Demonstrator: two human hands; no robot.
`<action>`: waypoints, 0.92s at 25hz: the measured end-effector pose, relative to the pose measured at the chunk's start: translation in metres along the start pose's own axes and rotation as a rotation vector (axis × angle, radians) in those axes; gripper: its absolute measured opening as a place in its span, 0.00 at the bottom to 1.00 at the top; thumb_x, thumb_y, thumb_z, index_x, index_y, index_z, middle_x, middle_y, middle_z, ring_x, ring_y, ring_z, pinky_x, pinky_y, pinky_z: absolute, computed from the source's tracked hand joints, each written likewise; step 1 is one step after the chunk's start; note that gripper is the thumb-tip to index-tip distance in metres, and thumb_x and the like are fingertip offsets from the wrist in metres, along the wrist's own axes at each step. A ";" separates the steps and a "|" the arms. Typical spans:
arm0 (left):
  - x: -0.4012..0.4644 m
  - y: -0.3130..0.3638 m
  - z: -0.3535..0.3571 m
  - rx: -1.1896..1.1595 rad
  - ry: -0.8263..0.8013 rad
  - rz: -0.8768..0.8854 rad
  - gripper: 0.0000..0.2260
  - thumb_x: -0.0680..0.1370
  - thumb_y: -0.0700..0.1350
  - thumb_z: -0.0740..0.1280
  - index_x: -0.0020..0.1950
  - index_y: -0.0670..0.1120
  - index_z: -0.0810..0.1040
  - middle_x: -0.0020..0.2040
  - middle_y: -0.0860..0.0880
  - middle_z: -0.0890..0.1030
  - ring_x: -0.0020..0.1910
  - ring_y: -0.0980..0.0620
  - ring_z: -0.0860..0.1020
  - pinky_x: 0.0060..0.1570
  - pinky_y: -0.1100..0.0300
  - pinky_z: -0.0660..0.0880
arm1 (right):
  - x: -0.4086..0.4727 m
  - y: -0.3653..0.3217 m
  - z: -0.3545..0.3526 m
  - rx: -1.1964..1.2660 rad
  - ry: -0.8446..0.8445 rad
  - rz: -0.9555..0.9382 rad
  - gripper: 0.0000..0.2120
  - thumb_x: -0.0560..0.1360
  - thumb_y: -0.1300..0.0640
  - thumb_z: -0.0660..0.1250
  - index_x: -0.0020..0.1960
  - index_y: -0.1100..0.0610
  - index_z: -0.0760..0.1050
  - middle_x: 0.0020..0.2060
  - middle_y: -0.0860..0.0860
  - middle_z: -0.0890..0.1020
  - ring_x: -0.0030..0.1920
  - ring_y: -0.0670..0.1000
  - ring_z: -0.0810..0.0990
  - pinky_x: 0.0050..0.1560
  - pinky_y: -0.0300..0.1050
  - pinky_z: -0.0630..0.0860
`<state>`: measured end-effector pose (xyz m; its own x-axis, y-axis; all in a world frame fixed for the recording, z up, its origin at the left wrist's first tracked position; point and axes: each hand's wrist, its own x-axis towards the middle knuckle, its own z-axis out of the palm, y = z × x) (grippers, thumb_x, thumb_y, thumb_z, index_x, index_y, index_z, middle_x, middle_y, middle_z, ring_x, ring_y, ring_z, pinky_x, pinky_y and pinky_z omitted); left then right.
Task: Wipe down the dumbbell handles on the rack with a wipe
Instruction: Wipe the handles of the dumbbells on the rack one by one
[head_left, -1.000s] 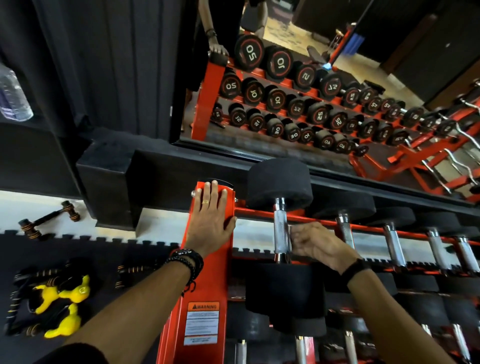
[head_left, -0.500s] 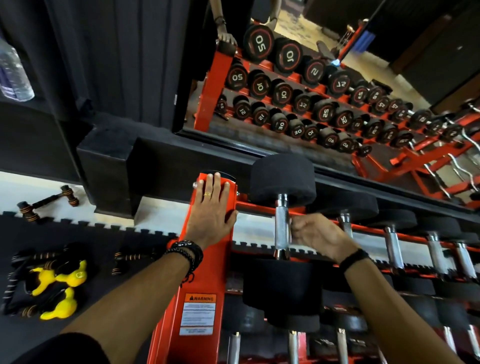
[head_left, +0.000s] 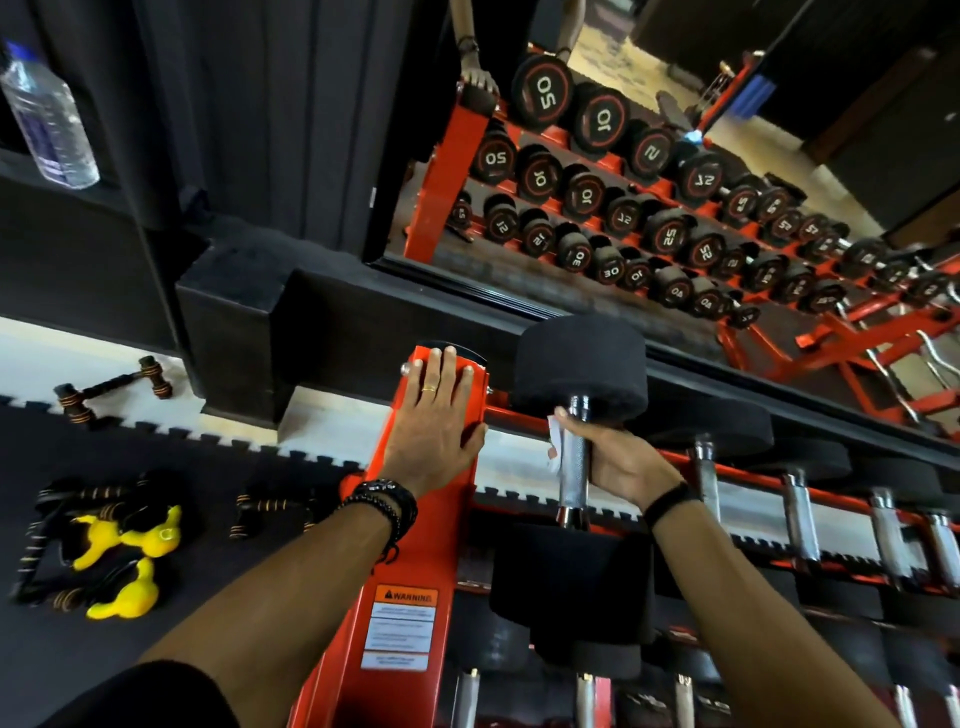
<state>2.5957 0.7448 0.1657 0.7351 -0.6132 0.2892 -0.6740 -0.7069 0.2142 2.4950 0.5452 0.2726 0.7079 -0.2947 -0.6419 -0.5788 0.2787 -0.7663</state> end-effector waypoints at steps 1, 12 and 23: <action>-0.001 0.000 0.000 -0.007 0.004 -0.004 0.33 0.82 0.60 0.52 0.79 0.40 0.56 0.79 0.35 0.53 0.79 0.36 0.50 0.75 0.38 0.51 | 0.003 -0.001 0.007 0.000 0.008 0.025 0.14 0.68 0.56 0.78 0.47 0.60 0.77 0.38 0.54 0.76 0.35 0.53 0.77 0.38 0.50 0.78; 0.000 0.001 0.001 -0.021 -0.008 -0.013 0.33 0.81 0.61 0.53 0.80 0.40 0.56 0.80 0.36 0.53 0.79 0.36 0.49 0.76 0.38 0.51 | 0.012 0.009 0.008 -0.218 0.075 0.023 0.26 0.54 0.55 0.84 0.46 0.61 0.76 0.34 0.54 0.81 0.33 0.52 0.79 0.35 0.46 0.78; 0.001 0.000 0.000 0.005 -0.014 -0.007 0.32 0.82 0.61 0.52 0.79 0.41 0.58 0.79 0.36 0.54 0.79 0.36 0.50 0.76 0.39 0.51 | -0.029 -0.005 0.005 -0.769 0.535 -0.336 0.16 0.65 0.53 0.81 0.35 0.59 0.75 0.30 0.50 0.79 0.27 0.47 0.72 0.29 0.38 0.70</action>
<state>2.5959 0.7442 0.1662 0.7406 -0.6131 0.2751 -0.6687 -0.7129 0.2114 2.4792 0.5575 0.2953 0.7169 -0.6759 -0.1712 -0.6209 -0.5071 -0.5978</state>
